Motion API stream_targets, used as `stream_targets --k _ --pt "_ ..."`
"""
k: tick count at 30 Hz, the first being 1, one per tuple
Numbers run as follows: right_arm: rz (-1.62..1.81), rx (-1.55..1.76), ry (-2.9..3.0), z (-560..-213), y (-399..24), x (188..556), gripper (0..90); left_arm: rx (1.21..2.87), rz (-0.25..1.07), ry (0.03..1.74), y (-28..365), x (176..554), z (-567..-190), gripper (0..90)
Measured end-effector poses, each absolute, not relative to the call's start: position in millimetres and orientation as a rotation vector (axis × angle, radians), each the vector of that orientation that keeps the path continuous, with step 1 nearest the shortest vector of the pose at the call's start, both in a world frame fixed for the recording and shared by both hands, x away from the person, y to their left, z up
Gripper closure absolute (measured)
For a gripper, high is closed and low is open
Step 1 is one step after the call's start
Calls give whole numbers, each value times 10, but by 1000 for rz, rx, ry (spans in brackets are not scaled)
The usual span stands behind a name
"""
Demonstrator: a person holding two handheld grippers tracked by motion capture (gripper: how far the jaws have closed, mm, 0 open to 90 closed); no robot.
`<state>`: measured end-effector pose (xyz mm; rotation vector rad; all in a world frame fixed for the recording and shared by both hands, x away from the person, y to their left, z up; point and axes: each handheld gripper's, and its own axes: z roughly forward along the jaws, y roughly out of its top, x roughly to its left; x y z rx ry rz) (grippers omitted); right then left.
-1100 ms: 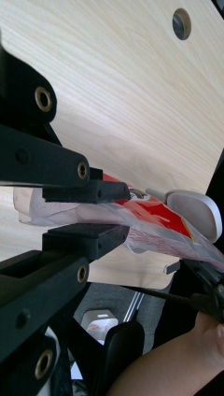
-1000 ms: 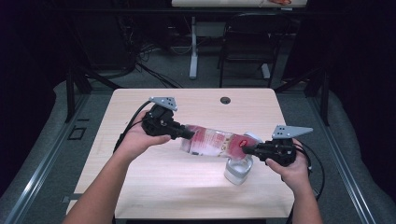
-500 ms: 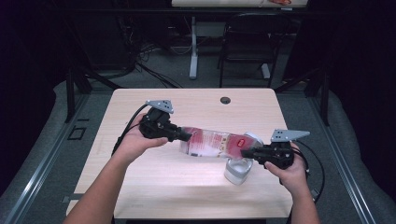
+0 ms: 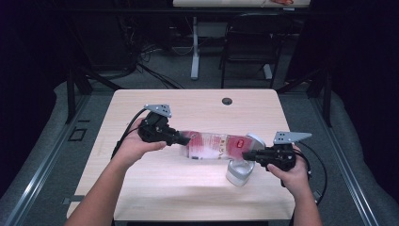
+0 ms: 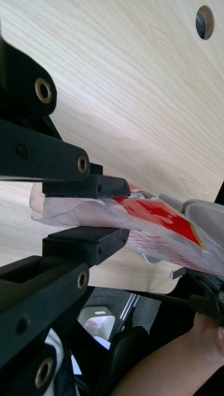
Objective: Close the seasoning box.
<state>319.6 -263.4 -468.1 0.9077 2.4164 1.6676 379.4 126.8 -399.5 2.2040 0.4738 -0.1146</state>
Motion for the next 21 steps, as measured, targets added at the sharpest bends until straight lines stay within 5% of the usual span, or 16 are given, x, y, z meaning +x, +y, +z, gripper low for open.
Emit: stream_targets --k 21 --pt "1621 835 2420 -4577 -2529 3150 900 2233 -68 491 1390 3742 -4209 749"
